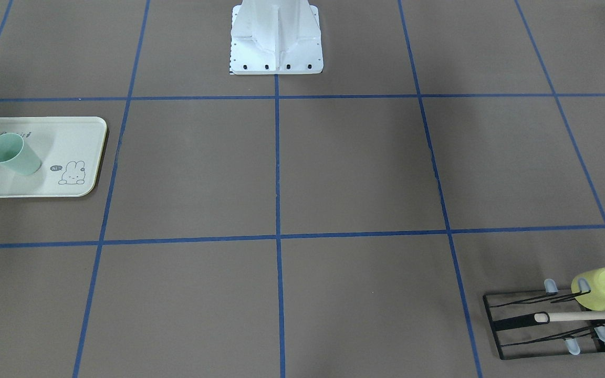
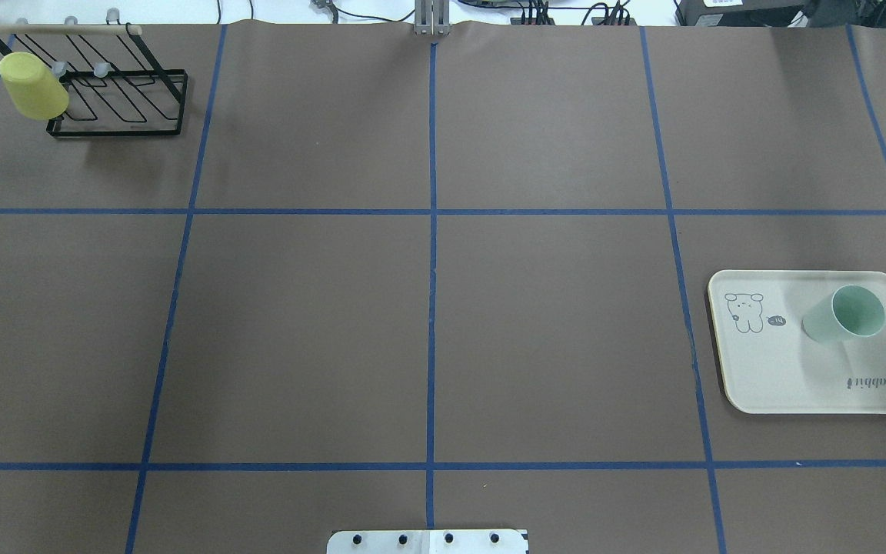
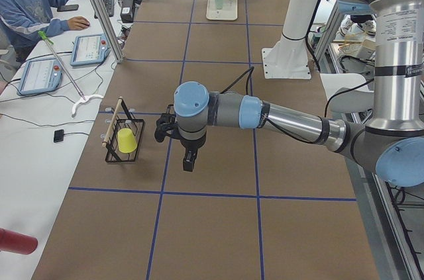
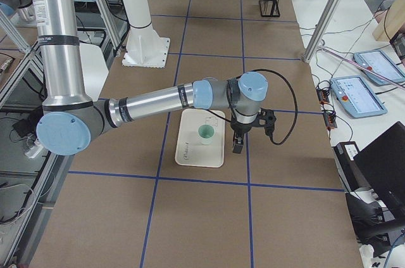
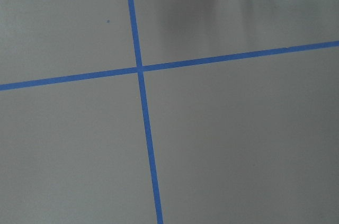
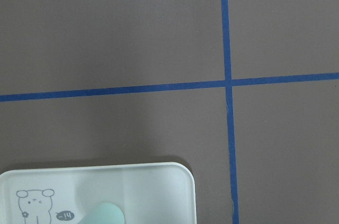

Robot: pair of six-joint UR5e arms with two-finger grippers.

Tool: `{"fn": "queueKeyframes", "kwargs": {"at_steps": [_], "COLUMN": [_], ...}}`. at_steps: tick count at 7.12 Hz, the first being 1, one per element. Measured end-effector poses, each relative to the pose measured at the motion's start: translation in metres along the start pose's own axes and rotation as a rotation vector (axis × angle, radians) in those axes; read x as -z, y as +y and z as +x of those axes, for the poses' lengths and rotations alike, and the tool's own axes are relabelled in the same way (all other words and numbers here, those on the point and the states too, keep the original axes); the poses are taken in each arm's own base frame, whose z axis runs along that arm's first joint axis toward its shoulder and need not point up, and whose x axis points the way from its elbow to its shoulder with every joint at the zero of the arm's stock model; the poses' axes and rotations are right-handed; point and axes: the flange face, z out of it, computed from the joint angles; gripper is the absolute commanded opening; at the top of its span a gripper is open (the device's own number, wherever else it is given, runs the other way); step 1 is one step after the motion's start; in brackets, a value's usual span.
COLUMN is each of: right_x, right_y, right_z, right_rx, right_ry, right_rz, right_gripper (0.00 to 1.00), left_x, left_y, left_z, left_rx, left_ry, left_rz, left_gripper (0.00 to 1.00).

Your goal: Left arm grabs green cup and hands to right arm on tray

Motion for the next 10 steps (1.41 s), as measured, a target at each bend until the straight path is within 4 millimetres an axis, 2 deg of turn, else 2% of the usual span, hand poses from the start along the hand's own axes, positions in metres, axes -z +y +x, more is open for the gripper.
{"fn": "queueKeyframes", "kwargs": {"at_steps": [4,10], "right_x": [-0.001,-0.003], "right_y": [0.000,0.003], "right_z": [-0.002,-0.005], "right_rx": [0.003,0.004], "right_ry": [-0.014,-0.066], "right_rz": [-0.005,-0.017], "right_gripper": [1.00,1.00], "left_x": [0.000,0.011], "left_y": [0.006,0.004], "left_z": [0.002,0.014], "left_rx": [-0.002,-0.031], "left_ry": [0.004,0.001], "left_rz": [0.001,0.026], "left_gripper": [1.00,1.00]}}
